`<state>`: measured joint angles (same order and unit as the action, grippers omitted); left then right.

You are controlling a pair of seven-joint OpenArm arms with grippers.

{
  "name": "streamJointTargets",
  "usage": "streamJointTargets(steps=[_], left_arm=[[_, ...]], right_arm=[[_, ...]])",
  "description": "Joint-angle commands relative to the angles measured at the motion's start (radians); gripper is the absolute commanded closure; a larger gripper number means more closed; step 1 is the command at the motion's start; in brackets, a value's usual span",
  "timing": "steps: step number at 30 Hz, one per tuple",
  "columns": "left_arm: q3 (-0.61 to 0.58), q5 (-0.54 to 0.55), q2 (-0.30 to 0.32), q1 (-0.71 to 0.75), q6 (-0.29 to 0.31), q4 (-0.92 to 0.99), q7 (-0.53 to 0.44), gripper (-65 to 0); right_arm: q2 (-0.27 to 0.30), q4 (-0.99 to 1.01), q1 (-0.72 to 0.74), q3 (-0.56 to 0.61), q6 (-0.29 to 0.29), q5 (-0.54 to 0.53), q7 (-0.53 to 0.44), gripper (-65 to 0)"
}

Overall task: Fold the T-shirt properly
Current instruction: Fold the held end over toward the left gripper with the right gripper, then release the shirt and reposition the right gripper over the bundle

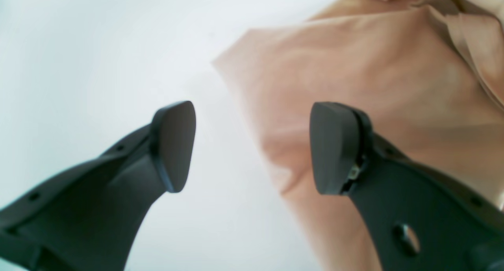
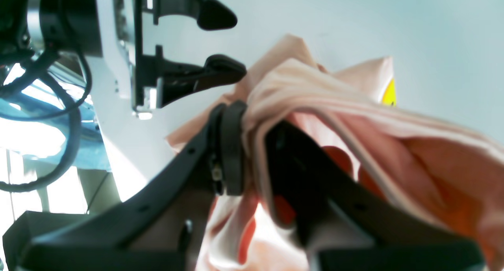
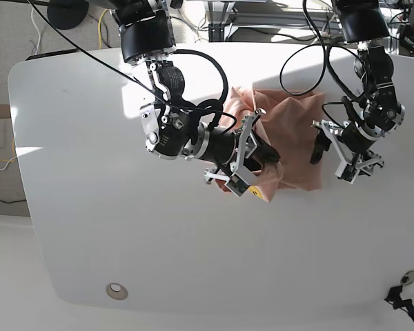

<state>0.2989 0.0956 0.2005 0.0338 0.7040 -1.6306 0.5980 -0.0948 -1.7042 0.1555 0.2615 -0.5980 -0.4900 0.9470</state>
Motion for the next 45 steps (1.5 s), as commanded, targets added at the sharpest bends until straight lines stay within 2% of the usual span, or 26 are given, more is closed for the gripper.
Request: streamJointTargets(steps=[1,6,8,9,13,18,21,24,26,30,31,33,37,45], left_arm=[[0.026,0.011,0.012,-0.008,-0.006,-0.024,-0.020,-42.7],[0.087,0.011,0.012,-0.004,-0.006,-0.024,-0.020,-42.7],[0.130,0.011,0.012,-0.008,-0.006,-0.024,-0.020,-42.7],[0.151,0.011,0.017,-0.010,-0.006,-0.024,-0.022,-42.7],[0.254,0.011,0.046,-0.044,-0.006,-0.050,-0.025,-42.7],[0.276,0.011,0.104,-0.065,-0.006,-0.053,-0.026,-42.7],[0.276,0.011,0.104,-0.065,-0.006,-0.053,-0.026,-42.7],[0.276,0.011,0.101,-0.056,-0.006,-0.053,-0.026,-42.7],[0.273,0.011,0.100,-0.027,-0.006,-0.053,-0.026,-42.7],[0.254,0.010,0.098,-0.016,-0.006,-0.049,-0.026,-42.7],[0.251,0.008,0.098,-0.008,-0.006,-0.046,-0.026,-42.7],[0.248,0.006,0.098,-0.001,-0.006,-0.046,-0.026,-42.7],[0.248,0.005,0.098,0.004,-0.006,-0.044,-0.026,-42.7],[0.207,0.006,0.098,0.018,-0.006,-0.044,-0.026,-42.7]], right_arm=[[-0.012,-0.015,0.028,0.046,-0.009,-0.031,-0.027,-15.0],[-0.012,-0.020,0.031,0.147,-0.009,0.106,-0.027,-39.1],[-0.013,-0.023,0.034,0.201,-0.009,0.152,-0.027,-47.1],[-0.013,-0.023,0.043,0.221,-0.009,0.169,-0.027,-48.9],[-0.007,-0.030,0.049,0.232,-0.009,0.215,-0.027,-48.8],[0.031,-0.055,0.065,0.220,-0.009,0.354,-0.049,-48.8],[0.042,-0.049,0.066,0.137,-0.009,0.409,-0.098,-48.8],[0.046,-0.021,0.074,0.034,-0.017,0.417,-0.115,-48.8],[0.065,0.013,0.091,-0.023,-0.018,0.419,-0.135,-48.8],[0.103,0.091,0.094,-0.043,-0.021,0.409,-0.156,-48.9],[0.103,0.103,0.091,-0.043,-0.024,0.408,-0.156,-48.9],[0.103,0.120,0.069,-0.043,-0.066,0.353,-0.155,-48.9],[0.105,0.128,0.048,-0.043,-0.075,0.250,-0.147,-48.9],[0.085,0.181,0.017,-0.044,-0.075,0.231,-0.162,-48.9]])
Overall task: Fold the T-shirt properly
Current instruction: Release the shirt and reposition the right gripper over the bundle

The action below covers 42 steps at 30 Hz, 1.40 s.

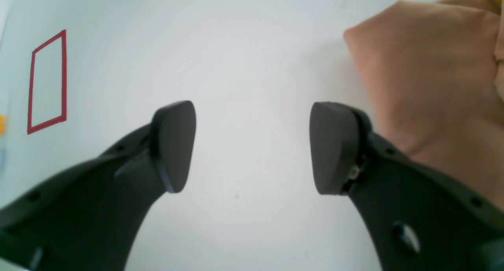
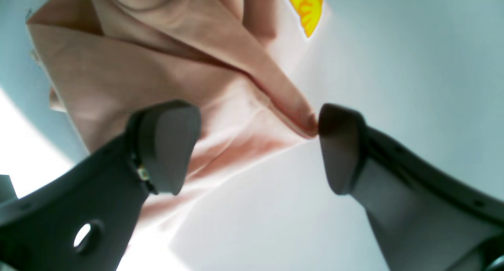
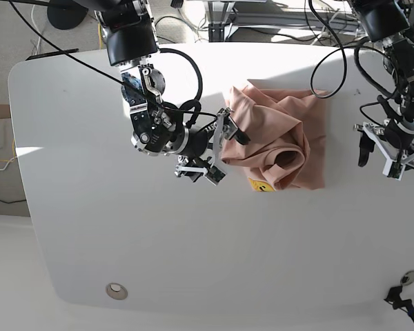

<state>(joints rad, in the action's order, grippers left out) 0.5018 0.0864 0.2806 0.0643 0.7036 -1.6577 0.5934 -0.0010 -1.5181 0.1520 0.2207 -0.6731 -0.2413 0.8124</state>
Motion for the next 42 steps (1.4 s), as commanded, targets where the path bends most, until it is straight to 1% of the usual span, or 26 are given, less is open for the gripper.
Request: streamJointTargets(steps=[1,7,9,10,13,14,15,18,21,22,24,26,34,35,38,42], left_arm=[[0.004,0.016,0.018,-0.013,-0.005,-0.017,-0.022,-42.7],[-0.009,0.016,0.016,0.001,-0.005,-0.017,-0.022,-42.7],[-0.025,0.016,0.016,0.002,-0.005,-0.017,-0.022,-42.7],[-0.025,0.016,0.016,0.002,-0.005,-0.017,-0.022,-42.7],[-0.025,0.016,0.016,0.002,-0.005,-0.017,-0.022,-42.7],[-0.025,0.016,0.016,0.002,-0.005,-0.017,-0.022,-42.7],[-0.025,0.016,0.016,0.002,-0.005,-0.017,-0.022,-42.7],[-0.027,0.017,0.016,0.002,-0.005,-0.017,-0.022,-42.7],[-0.027,0.017,0.016,0.013,-0.005,-0.017,-0.022,-42.7],[-0.027,0.017,0.016,0.018,-0.005,-0.019,-0.022,-42.7],[-0.027,0.017,0.016,0.022,-0.005,-0.019,-0.022,-42.7],[-0.027,0.017,0.016,0.022,-0.005,-0.019,-0.022,-42.7],[-0.027,0.017,0.016,0.024,-0.005,-0.019,-0.022,-42.7],[-0.027,0.019,0.016,0.024,-0.005,-0.019,-0.022,-42.7],[-0.027,0.019,0.016,0.024,-0.005,-0.019,-0.022,-42.7],[-0.027,0.019,0.016,0.024,-0.005,-0.019,-0.022,-42.7]], right_arm=[[-0.009,-0.003,0.016,-0.004,0.000,-0.017,-0.040,-48.9],[-0.011,-0.002,0.013,-0.007,0.000,-0.017,-0.047,-48.8],[-0.024,-0.002,0.013,-0.039,0.000,-0.017,-0.047,-48.5],[-0.035,-0.002,0.013,-0.053,0.000,-0.017,-0.047,-46.9],[-0.047,-0.002,0.014,-0.065,-0.001,-0.017,-0.047,-36.3],[-0.047,-0.002,0.014,-0.063,-0.001,-0.017,-0.047,-33.9],[-0.049,-0.002,0.014,-0.062,0.000,-0.017,-0.047,-33.2],[-0.073,-0.002,0.014,-0.062,0.000,-0.014,-0.047,-33.3],[-0.077,-0.002,0.018,-0.068,0.005,-0.008,-0.047,-33.4],[-0.077,-0.002,0.019,-0.068,0.016,-0.008,-0.047,-34.6],[-0.075,-0.002,0.021,-0.068,0.062,-0.008,-0.047,-39.1],[-0.072,-0.002,0.021,-0.068,0.072,-0.014,-0.047,-40.9],[-0.072,0.021,0.014,-0.065,0.072,-0.017,-0.047,-40.0],[-0.072,0.037,0.014,-0.065,0.071,-0.017,-0.047,-37.8],[-0.073,0.064,0.014,-0.062,0.069,-0.017,-0.047,-28.5],[-0.075,0.063,0.013,-0.062,0.069,-0.017,-0.047,-21.9]])
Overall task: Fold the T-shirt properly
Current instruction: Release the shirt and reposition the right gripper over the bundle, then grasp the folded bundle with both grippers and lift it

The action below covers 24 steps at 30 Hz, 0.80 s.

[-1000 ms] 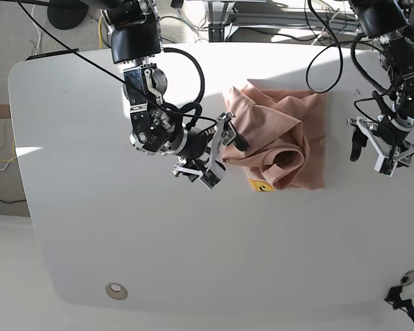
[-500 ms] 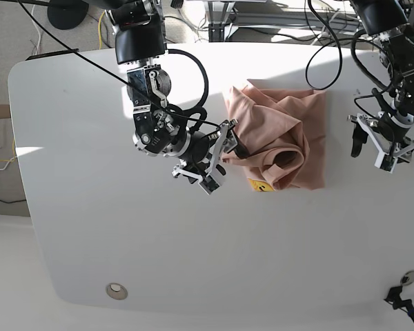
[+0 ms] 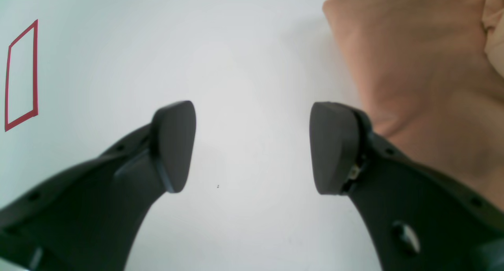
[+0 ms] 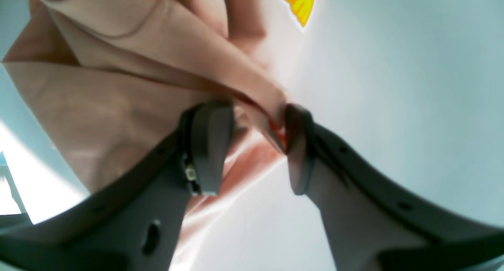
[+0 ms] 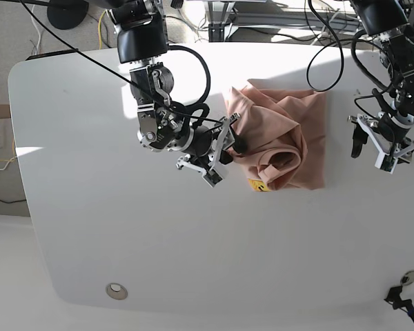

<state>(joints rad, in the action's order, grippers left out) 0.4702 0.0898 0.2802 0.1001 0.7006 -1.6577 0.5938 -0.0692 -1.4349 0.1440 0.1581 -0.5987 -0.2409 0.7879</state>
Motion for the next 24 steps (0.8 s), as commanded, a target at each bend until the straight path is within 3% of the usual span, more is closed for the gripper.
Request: streamJointTargets(steps=[1,6,14,24], left_arm=[[0.005,0.015,0.017,-0.012,-0.002,-0.019,-0.022,-42.7],[0.005,0.015,0.017,-0.012,-0.002,-0.017,-0.022,-42.7],[-0.001,0.015,0.017,-0.013,-0.002,-0.016,-0.022,-42.7],[-0.017,0.012,0.017,-0.017,-0.002,-0.016,-0.022,-42.7]], right_arm=[[-0.007,-0.020,0.021,0.001,-0.005,-0.018,-0.023,-18.9],[-0.008,-0.086,0.016,0.001,-0.004,-0.018,-0.017,0.0],[-0.065,-0.396,-0.042,0.018,0.004,-0.018,0.144,0.0],[-0.088,-0.435,-0.120,0.289,0.006,-0.018,0.152,0.0]])
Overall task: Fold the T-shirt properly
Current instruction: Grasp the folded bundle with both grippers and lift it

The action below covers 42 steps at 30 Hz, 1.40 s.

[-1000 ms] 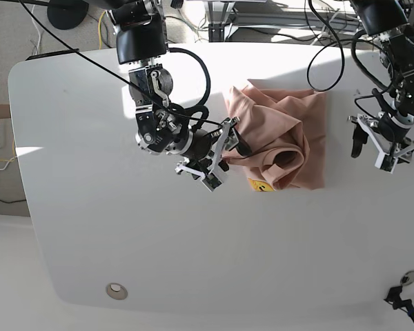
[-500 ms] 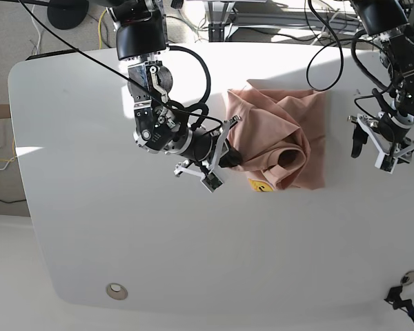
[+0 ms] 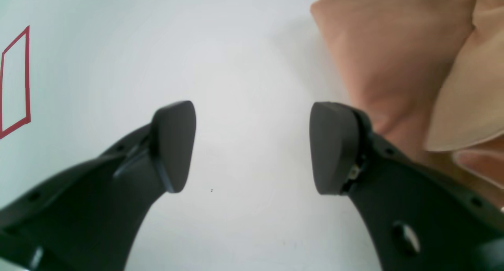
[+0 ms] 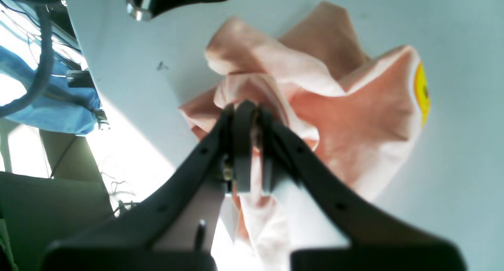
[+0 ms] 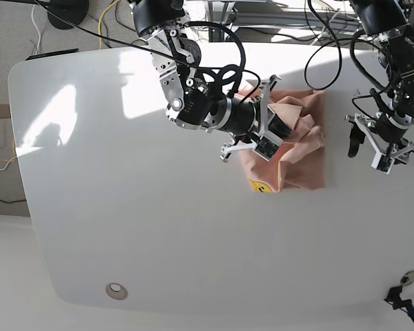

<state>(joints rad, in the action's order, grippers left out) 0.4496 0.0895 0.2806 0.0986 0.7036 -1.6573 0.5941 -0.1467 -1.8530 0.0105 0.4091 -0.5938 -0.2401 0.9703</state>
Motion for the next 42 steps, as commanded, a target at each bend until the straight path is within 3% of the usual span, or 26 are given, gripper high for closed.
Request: streamJointTargets(steps=[1,4,9,11,17,21,30,35,40,42], left_arm=[[-0.004,0.011,0.016,-0.017,-0.005,-0.016,-0.023,-42.7],[-0.007,0.010,0.016,-0.017,-0.005,-0.016,-0.023,-42.7],[-0.007,0.010,0.016,-0.018,-0.005,-0.016,-0.023,-42.7],[-0.007,0.010,0.016,-0.018,-0.005,-0.016,-0.023,-42.7],[-0.008,0.013,0.016,-0.026,-0.005,-0.016,-0.023,-42.7],[-0.036,0.010,0.016,-0.081,-0.005,-0.016,-0.023,-42.7],[-0.166,0.016,-0.002,-0.104,-0.005,-0.025,-0.021,-42.7],[-0.200,0.016,-0.047,-0.101,-0.005,-0.044,-0.016,-42.7],[-0.283,0.008,-0.054,-0.096,-0.005,-0.005,-0.016,-42.4],[-0.302,0.008,-0.054,-0.098,-0.005,0.038,-0.016,-36.6]], right_arm=[[-0.010,-0.015,0.013,0.073,0.001,-0.018,-0.030,0.0],[-0.010,-0.015,0.015,0.126,0.001,-0.018,-0.029,-2.9],[-0.010,-0.021,0.015,0.161,0.001,-0.018,-0.029,-32.8],[-0.010,-0.023,0.019,0.158,-0.004,-0.017,-0.029,-40.5],[-0.010,-0.078,0.019,0.153,-0.010,-0.018,-0.029,-41.0],[-0.010,-0.081,0.022,0.064,-0.005,-0.018,-0.034,-41.0],[-0.010,0.060,0.042,-0.152,0.001,-0.008,-0.192,-41.0],[-0.010,0.172,0.075,-0.167,0.001,-0.008,-0.258,-40.5],[-0.010,0.316,0.138,-0.166,0.001,-0.017,-0.351,-35.6],[-0.010,0.381,0.167,-0.166,0.001,-0.017,-0.370,-33.8]])
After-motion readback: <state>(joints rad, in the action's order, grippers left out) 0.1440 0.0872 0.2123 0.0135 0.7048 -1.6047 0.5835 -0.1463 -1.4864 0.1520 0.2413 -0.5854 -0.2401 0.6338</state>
